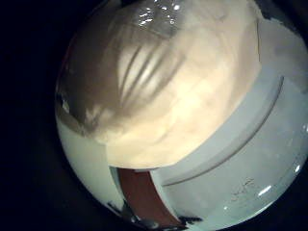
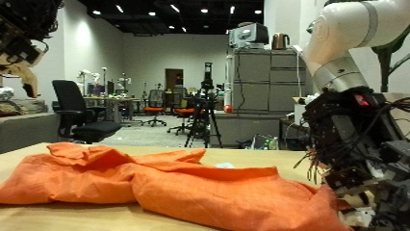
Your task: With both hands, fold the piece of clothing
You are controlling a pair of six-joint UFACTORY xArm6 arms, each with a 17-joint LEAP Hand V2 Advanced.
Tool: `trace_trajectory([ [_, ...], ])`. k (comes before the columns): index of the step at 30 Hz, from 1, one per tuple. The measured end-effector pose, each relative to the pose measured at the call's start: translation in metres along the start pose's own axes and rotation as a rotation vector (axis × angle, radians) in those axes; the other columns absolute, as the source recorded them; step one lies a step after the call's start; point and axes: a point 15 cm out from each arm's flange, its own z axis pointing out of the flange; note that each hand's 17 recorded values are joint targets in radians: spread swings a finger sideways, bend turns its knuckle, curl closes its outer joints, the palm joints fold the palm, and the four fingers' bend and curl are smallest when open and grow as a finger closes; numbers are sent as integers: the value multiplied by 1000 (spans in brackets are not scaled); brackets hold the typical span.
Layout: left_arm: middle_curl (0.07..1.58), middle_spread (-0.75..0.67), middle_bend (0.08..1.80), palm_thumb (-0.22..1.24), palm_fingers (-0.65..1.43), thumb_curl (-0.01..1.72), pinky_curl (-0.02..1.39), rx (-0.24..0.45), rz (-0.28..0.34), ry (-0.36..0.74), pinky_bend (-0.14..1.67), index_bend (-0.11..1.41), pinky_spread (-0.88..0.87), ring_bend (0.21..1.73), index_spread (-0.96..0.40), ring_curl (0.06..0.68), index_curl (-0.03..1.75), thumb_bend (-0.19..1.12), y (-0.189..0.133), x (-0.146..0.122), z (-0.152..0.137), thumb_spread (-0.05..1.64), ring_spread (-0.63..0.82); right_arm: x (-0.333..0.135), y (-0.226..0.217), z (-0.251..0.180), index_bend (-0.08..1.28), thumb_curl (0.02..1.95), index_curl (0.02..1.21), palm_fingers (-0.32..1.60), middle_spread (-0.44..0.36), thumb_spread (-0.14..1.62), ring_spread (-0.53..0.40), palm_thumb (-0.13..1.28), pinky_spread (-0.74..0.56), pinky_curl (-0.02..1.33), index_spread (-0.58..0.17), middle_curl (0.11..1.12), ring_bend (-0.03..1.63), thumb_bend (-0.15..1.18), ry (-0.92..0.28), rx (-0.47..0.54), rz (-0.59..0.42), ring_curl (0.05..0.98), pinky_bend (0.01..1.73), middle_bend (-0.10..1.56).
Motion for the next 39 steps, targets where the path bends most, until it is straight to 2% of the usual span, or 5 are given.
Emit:
trace_trajectory([
  [3,424,-114,310,492,288,307,360,1,-2,0,412,176,-19,685,-55,257,331,-22,0,-1,0,1073,-79,11,3,-12,819,460,739,1363,-184,966,-247,1037,-389,527,-376,692,1154,87,1,33,23,548,1068,1062],
  [7,426,-130,311,492,297,307,358,3,0,-1,403,173,-22,680,-60,256,336,-22,0,0,-1,1073,-81,22,14,-34,930,526,802,1265,-159,965,-235,1149,-342,595,-339,736,1249,132,14,70,43,598,1184,1176],
  [21,430,-141,303,492,312,307,355,6,-3,-2,399,167,-24,668,-73,251,341,-22,3,-2,-2,1073,-93,39,58,-174,1060,678,864,1156,-122,952,-210,1164,-267,688,-267,767,1351,81,103,326,84,660,1282,1295],
  [34,436,-143,298,480,313,305,358,11,-25,45,398,167,-29,665,-73,253,339,-22,14,-6,9,1081,-94,-97,-8,-302,1072,782,860,1152,-113,954,-201,1166,-257,714,-249,756,1368,35,116,542,-122,664,1273,1315],
  [39,435,-132,294,476,308,303,359,36,-39,72,408,158,-35,673,-64,255,334,-23,16,-3,7,1084,-95,-165,-53,-324,1073,814,858,1153,-111,956,-204,1166,-256,721,-246,749,1371,18,118,534,-219,663,1267,1322],
])
